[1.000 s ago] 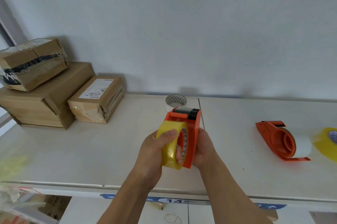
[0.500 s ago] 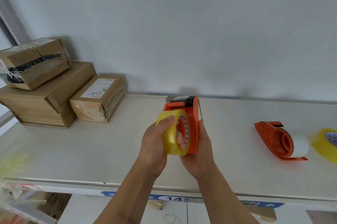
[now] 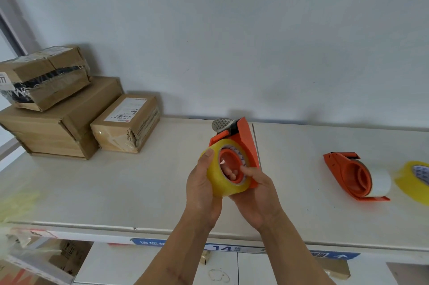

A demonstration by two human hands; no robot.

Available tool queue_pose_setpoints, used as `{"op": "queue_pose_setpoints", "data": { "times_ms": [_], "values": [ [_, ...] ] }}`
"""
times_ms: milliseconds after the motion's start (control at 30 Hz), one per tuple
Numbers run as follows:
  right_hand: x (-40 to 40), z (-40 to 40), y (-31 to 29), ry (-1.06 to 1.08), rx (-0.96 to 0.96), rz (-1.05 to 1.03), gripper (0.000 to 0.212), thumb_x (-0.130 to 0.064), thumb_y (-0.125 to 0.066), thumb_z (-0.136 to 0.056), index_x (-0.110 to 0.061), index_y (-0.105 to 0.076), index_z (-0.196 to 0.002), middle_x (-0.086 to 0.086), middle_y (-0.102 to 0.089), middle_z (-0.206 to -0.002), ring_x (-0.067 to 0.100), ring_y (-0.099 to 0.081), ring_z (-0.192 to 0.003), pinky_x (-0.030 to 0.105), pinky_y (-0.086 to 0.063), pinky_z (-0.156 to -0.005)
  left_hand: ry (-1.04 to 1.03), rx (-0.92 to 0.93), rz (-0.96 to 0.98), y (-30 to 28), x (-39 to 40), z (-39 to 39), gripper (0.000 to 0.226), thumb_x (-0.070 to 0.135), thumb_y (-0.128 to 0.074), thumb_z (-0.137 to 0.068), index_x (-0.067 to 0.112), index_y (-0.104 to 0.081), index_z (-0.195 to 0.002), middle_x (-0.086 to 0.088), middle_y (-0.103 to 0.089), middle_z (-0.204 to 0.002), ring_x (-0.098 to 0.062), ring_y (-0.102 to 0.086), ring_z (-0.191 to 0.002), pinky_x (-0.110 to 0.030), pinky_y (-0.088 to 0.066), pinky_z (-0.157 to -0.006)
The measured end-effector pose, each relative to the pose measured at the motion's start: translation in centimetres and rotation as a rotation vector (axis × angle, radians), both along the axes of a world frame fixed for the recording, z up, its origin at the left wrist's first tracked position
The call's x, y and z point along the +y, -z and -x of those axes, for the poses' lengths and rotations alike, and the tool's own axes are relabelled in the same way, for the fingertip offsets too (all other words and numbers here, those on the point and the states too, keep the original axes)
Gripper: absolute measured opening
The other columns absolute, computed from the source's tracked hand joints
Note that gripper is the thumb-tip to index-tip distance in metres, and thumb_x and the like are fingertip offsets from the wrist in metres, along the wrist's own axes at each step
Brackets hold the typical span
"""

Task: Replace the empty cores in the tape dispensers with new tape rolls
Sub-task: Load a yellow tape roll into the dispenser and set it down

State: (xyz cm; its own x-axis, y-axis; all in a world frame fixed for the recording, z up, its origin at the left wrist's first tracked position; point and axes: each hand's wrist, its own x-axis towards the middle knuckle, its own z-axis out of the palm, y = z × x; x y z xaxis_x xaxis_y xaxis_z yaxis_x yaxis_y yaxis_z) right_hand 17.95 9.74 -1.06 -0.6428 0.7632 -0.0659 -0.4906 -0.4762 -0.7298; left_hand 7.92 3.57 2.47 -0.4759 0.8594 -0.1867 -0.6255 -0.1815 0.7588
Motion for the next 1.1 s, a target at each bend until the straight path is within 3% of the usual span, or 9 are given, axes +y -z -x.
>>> {"op": "queue_pose_setpoints", "data": {
  "times_ms": [167,267,400,533,700,767,867,967,1100],
  "values": [
    [0.4,-0.8,-1.3,0.060,-0.100,-0.062,0.055,-0.031,-0.065,-0.080,-0.016,-0.056,-0.132,0.011,-0.069,-0.119,0.024,-0.066,-0.098,0.040,-0.057,-0.084,-0.176,0.149,0.213,0.8,0.1,-0.7,0.035,0.051,-0.053,-0.091,0.021,-0.071,-0.096,-0.004,-0.074,-0.087,-0.018,-0.067,-0.086,-0.031,-0.053,-0.078],
    [1.4,-1.5,-2.2,0.157,-0.231,-0.131,0.048,-0.023,-0.065,-0.079,-0.020,-0.060,-0.127,0.003,-0.073,-0.107,0.018,-0.065,-0.090,0.032,-0.053,-0.076,-0.189,0.279,0.322,1.0,0.1,-0.7,0.040,0.055,-0.052,-0.092,0.019,-0.069,-0.088,-0.007,-0.073,-0.088,-0.019,-0.066,-0.086,-0.032,-0.053,-0.080],
    [3.4,-2.0,-6.2,0.104,-0.619,-0.410,0.047,-0.002,-0.061,-0.082,-0.026,-0.063,-0.122,-0.015,-0.076,-0.087,0.000,-0.069,-0.077,0.020,-0.046,-0.069,-0.319,0.477,0.443,2.1,-0.3,-0.1,0.031,0.052,-0.050,-0.094,0.024,-0.064,-0.096,0.005,-0.068,-0.091,-0.020,-0.065,-0.091,-0.038,-0.054,-0.083],
    [4.8,0.1,-7.8,-0.106,-1.159,-0.735,0.070,-0.028,-0.070,-0.068,-0.043,-0.053,-0.134,-0.007,-0.061,-0.122,0.013,-0.060,-0.106,0.028,-0.047,-0.085,-0.404,0.535,0.431,1.7,-0.4,0.4,0.016,0.035,-0.053,-0.095,0.031,-0.061,-0.082,0.004,-0.067,-0.084,-0.024,-0.065,-0.084,-0.048,-0.056,-0.085],
    [5.2,3.3,-8.9,-0.310,-1.441,-1.010,0.093,-0.038,-0.067,-0.062,-0.052,-0.028,-0.145,0.000,-0.043,-0.141,0.023,-0.051,-0.116,0.032,-0.043,-0.084,-0.550,0.433,0.394,1.6,-0.6,2.4,0.016,0.028,-0.052,-0.095,0.021,-0.065,-0.088,-0.001,-0.064,-0.077,-0.022,-0.058,-0.070,-0.038,-0.053,-0.069],
    [5.3,4.2,-9.3,-0.368,-1.477,-1.029,0.100,-0.034,-0.070,-0.063,-0.048,-0.021,-0.148,-0.005,-0.055,-0.123,0.018,-0.058,-0.099,0.029,-0.043,-0.072,-0.583,0.375,0.384,1.7,-0.7,3.0,0.017,0.024,-0.052,-0.096,0.015,-0.065,-0.090,-0.001,-0.061,-0.074,-0.019,-0.054,-0.063,-0.030,-0.049,-0.060],
    [5.5,5.4,-9.4,-0.437,-1.550,-1.041,0.086,-0.035,-0.072,-0.066,-0.036,-0.029,-0.141,-0.005,-0.057,-0.091,0.013,-0.056,-0.080,0.030,-0.041,-0.061,-0.589,0.321,0.378,1.8,-0.8,3.6,0.017,0.022,-0.052,-0.096,0.011,-0.065,-0.092,-0.004,-0.059,-0.075,-0.018,-0.051,-0.060,-0.028,-0.046,-0.058],
    [5.6,6.6,-9.7,-0.506,-1.642,-1.135,0.069,-0.039,-0.071,-0.065,-0.033,-0.042,-0.128,-0.002,-0.058,-0.107,0.018,-0.057,-0.090,0.033,-0.050,-0.072,-0.591,0.305,0.380,2.1,-0.6,4.1,0.016,0.022,-0.053,-0.096,0.013,-0.065,-0.089,-0.004,-0.060,-0.076,-0.019,-0.052,-0.061,-0.029,-0.046,-0.060],
    [5.4,8.1,-9.6,-0.640,-1.743,-1.266,0.075,-0.054,-0.068,-0.066,-0.042,-0.044,-0.137,-0.004,-0.052,-0.135,0.022,-0.054,-0.112,0.039,-0.050,-0.090,-0.591,0.293,0.388,2.4,-0.2,4.9,0.016,0.020,-0.053,-0.095,0.013,-0.065,-0.088,-0.004,-0.063,-0.078,-0.019,-0.053,-0.062,-0.029,-0.047,-0.061]
  ]
}}
